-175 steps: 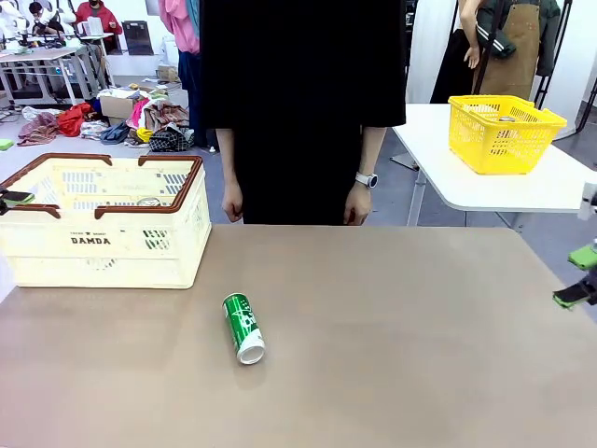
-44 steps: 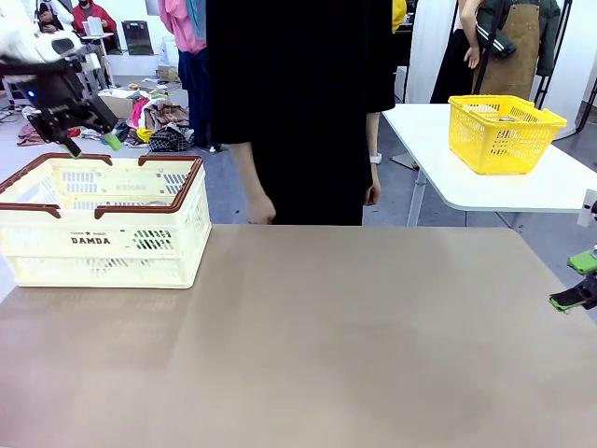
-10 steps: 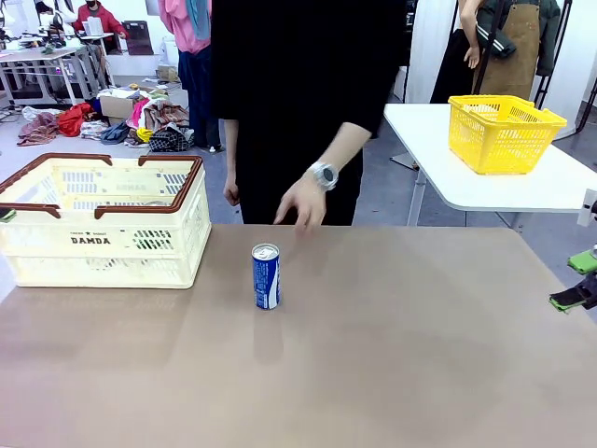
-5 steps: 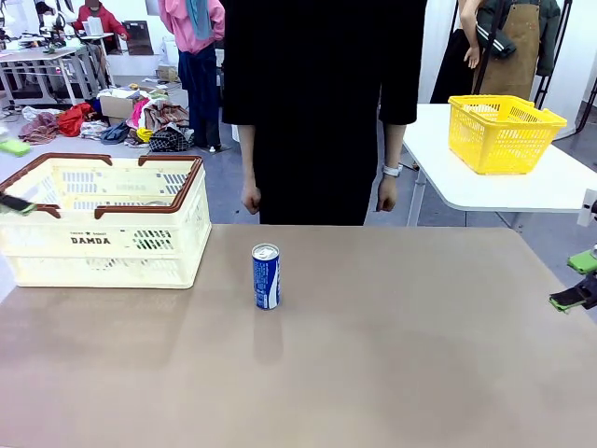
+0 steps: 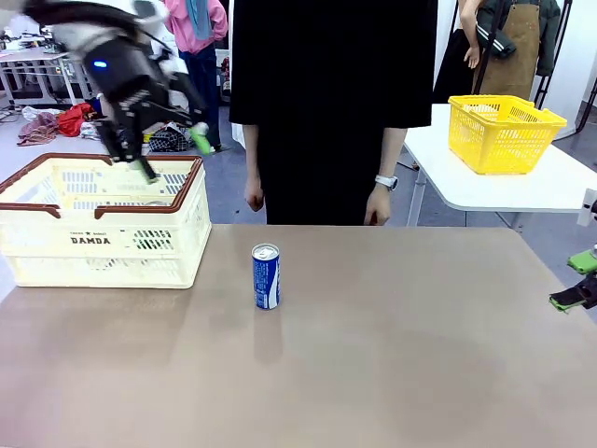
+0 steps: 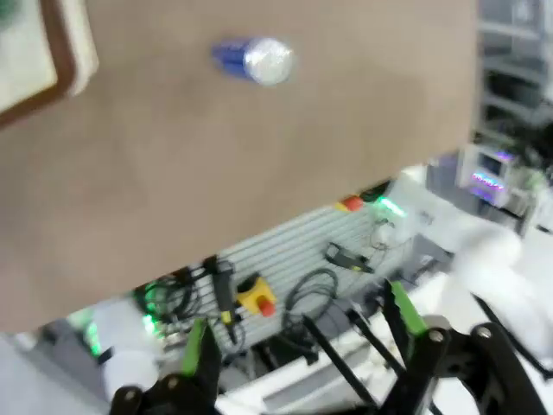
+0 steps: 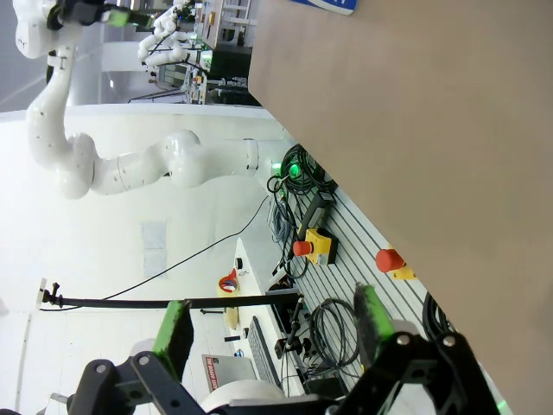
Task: Place the drinks into the Shopping basket.
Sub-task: Pick up one drink and place it into the Shopping basket.
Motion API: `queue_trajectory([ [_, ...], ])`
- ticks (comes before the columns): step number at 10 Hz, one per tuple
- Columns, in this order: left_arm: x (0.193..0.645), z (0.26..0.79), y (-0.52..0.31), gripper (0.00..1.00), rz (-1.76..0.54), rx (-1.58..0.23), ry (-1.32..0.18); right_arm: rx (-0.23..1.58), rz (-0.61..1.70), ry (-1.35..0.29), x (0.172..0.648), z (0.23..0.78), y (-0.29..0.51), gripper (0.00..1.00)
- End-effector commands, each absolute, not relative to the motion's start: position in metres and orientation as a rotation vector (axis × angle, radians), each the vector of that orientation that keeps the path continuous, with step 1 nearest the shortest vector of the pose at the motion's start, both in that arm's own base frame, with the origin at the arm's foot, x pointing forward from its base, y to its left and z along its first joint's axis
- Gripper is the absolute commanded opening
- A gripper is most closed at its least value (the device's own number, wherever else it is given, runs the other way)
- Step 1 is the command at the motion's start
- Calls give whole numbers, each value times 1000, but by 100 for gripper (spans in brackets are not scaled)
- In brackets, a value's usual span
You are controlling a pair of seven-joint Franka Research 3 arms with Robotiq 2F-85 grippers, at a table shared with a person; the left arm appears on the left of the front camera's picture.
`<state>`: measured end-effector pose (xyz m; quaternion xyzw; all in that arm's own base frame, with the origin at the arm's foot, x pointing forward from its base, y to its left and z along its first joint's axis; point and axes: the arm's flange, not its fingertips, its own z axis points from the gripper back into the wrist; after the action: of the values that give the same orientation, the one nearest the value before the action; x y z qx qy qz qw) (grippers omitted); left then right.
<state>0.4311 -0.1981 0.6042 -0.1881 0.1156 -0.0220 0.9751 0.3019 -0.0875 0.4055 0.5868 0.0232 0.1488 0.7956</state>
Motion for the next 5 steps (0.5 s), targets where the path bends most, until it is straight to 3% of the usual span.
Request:
queue_trajectory([
  [1, 459, 588, -236, 100, 13, -175, 286, 1258, 314, 65, 301, 409, -89, 100],
  [5, 452, 518, -304, 100, -28, -112, 193, 1258, 314, 65, 301, 409, -89, 100],
])
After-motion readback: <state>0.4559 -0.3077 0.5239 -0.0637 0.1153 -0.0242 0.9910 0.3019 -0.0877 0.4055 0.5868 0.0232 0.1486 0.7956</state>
